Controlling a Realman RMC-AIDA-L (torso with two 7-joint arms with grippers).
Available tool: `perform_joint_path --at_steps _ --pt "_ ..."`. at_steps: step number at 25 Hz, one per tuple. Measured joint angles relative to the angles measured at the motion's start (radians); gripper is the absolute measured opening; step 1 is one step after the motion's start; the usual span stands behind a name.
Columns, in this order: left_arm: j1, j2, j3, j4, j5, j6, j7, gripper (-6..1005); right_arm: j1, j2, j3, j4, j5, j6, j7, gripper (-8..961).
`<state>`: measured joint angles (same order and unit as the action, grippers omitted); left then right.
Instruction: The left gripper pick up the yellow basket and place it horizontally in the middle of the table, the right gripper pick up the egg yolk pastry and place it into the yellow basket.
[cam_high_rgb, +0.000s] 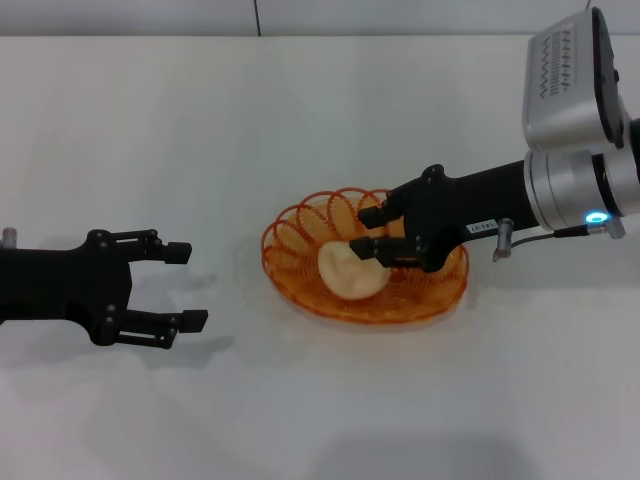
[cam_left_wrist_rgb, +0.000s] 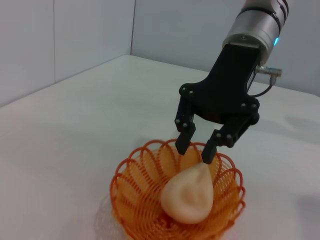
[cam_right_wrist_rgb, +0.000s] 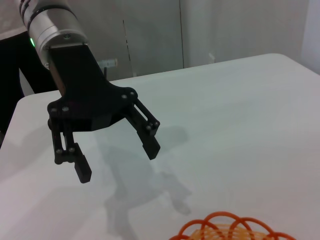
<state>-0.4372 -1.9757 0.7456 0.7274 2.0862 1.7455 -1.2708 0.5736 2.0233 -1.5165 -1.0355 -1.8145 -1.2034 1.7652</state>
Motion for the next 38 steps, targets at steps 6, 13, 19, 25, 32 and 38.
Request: perform_joint_path --at_steps 6,13,19,25,32,38 --pt "0.001 0.0 -0.001 0.0 0.0 0.0 0.0 861 -0.013 -0.006 0.019 -0.007 0.009 -0.013 -0.002 407" --pt "-0.002 0.0 -0.003 0.0 0.0 0.0 -0.002 861 -0.067 -0.01 0.206 -0.016 0.045 -0.194 -0.089 632" --pt "-0.005 0.003 -0.006 0.0 0.0 0.0 -0.002 862 -0.127 -0.025 0.456 0.014 0.036 -0.414 -0.241 757" --pt "-0.006 0.005 -0.006 0.0 -0.002 0.0 -0.002 861 -0.162 -0.073 0.54 0.151 0.03 -0.491 -0.371 857" --pt "-0.019 0.01 -0.008 -0.001 -0.003 -0.001 -0.023 861 -0.176 -0.08 0.544 0.23 0.01 -0.441 -0.425 857" --pt "-0.035 0.014 -0.005 -0.004 0.002 -0.003 -0.047 862 -0.174 -0.065 0.537 0.232 -0.005 -0.423 -0.432 857"
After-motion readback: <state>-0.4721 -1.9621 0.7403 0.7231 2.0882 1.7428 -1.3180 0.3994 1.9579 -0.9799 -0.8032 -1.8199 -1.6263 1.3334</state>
